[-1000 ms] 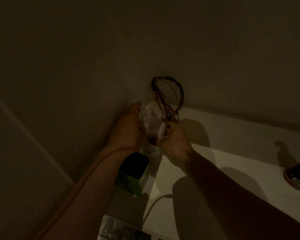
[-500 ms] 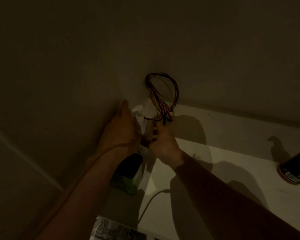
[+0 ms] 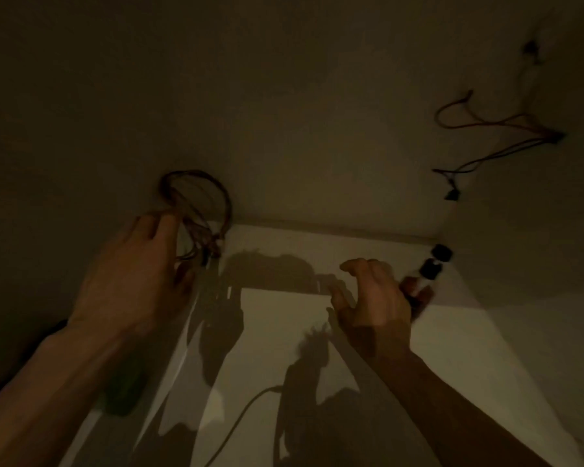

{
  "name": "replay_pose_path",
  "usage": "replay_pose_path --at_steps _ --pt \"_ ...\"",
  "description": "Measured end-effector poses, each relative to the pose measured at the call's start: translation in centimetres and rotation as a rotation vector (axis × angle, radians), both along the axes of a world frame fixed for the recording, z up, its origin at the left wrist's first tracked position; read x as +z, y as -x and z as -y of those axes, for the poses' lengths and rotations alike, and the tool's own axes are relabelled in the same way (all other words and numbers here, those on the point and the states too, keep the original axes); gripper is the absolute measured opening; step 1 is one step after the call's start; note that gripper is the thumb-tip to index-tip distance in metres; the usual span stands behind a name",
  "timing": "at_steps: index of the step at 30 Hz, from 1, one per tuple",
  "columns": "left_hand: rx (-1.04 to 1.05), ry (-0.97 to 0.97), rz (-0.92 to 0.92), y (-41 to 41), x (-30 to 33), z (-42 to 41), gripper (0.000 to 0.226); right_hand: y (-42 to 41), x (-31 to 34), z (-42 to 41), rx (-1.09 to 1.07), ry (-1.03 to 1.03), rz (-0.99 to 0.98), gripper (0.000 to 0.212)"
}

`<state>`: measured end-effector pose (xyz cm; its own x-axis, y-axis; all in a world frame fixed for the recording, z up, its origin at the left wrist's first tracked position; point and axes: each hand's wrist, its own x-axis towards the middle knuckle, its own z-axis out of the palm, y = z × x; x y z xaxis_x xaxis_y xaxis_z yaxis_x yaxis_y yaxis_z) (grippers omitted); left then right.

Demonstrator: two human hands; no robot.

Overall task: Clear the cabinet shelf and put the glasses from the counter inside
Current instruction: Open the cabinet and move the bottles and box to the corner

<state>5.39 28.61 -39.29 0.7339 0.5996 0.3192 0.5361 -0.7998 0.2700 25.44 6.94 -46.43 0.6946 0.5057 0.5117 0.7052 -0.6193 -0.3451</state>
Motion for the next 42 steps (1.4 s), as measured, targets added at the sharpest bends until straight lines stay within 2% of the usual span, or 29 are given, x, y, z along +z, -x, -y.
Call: replay_pose_path --at_steps 4,7,9,10,15,18,21,27,31,36,40,41,42 --pt "-0.122 -0.032 -0.025 -3.2 -0.4 3.9 0.065 -2.7 1.4 6.4 -0.172 -0.122 0.105 0.015" --pt "-0.196 -0.018 -0.038 -4.7 -1.9 5.8 0.076 -4.6 1.0 9.7 -0.402 -0.226 -0.022 0.033" --pt "-0.207 -0.02 -0.07 -5.1 -2.8 6.7 0.08 -5.9 0.4 11.3 -0.475 -0.274 -0.145 0.038" --pt "-0.213 -0.02 -0.084 -5.2 -3.2 6.9 0.08 -6.5 0.0 11.7 -0.485 -0.269 -0.211 0.042" --pt "-0.243 0.025 -0.147 -5.0 -5.0 6.9 0.08 -9.4 -1.1 11.4 -0.41 -0.152 -0.506 0.099" --pt "-0.239 0.032 -0.15 -4.6 -5.8 6.5 0.08 -10.7 -2.1 10.4 -0.329 -0.146 -0.615 0.108" --pt "-0.226 0.031 -0.159 -4.5 -6.5 6.2 0.078 -11.7 -3.2 9.4 -0.313 -0.197 -0.67 0.099" --pt "-0.255 0.067 -0.119 -4.7 -7.5 6.0 0.072 -12.7 -4.7 8.4 -0.397 -0.294 -0.622 0.062" --pt "-0.223 0.093 -0.094 -5.0 -7.7 6.1 0.07 -11.8 -4.5 7.4 -0.39 -0.298 -0.557 0.062" --pt "-0.182 0.122 -0.08 -4.8 -8.4 4.9 0.069 -7.9 -3.2 2.0 -0.142 -0.318 -0.511 0.066" --pt "-0.161 0.119 -0.064 -3.9 -8.4 3.9 0.07 -4.7 -3.3 -4.8 0.109 -0.417 -0.813 0.056" --pt "-0.154 0.109 -0.06 -3.5 -8.3 3.6 0.07 -3.6 -3.4 -6.5 0.133 -0.432 -0.851 0.051" --pt "-0.146 0.1 -0.052 -3.1 -8.1 3.4 0.071 -2.7 -3.7 -8.0 0.155 -0.374 -0.79 0.051"
